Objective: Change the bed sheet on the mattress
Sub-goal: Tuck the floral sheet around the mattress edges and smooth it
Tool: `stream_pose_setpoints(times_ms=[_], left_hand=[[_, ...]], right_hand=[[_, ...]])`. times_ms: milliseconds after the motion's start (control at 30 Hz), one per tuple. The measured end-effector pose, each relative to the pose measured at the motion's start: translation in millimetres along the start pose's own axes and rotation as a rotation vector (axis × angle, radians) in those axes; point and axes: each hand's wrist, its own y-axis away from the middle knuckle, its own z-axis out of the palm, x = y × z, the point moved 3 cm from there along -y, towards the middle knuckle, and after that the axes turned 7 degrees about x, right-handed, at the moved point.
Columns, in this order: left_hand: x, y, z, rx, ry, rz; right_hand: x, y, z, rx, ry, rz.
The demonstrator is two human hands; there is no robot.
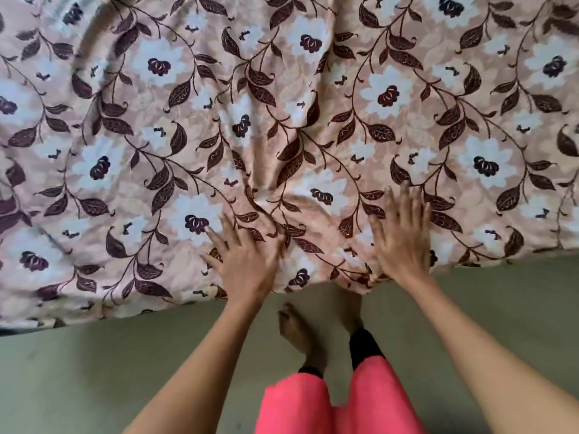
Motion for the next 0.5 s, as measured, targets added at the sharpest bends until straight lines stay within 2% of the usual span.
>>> stream_pose_setpoints(times_ms=[133,200,300,433,500], left_hand=[[13.0,18.8,9.4,-0.004,0.04,0.014],[16.5,17.7,13.7,0.007,0.048,0.055],[5.6,15.0,12.2,0.035,-0.023,0.11],[-60.0,16.9,1.2,0.087,-0.048,-0.138],[-74.6,17.6,-5.0,0.121,-0.048,-0.066]], right_hand=[[-23.4,5.3,14.6,-0.053,0.047,0.015],[-56.2,10.2,22.0,-0.015,0.038,-0.045],[-100.4,21.6,29.6,-0.05,0.006,-0.212],[-125.0,39.8,28.7,-0.031,-0.064,-0.462],[-108.3,38.1,24.1,0.003,-0.084,-0.396]])
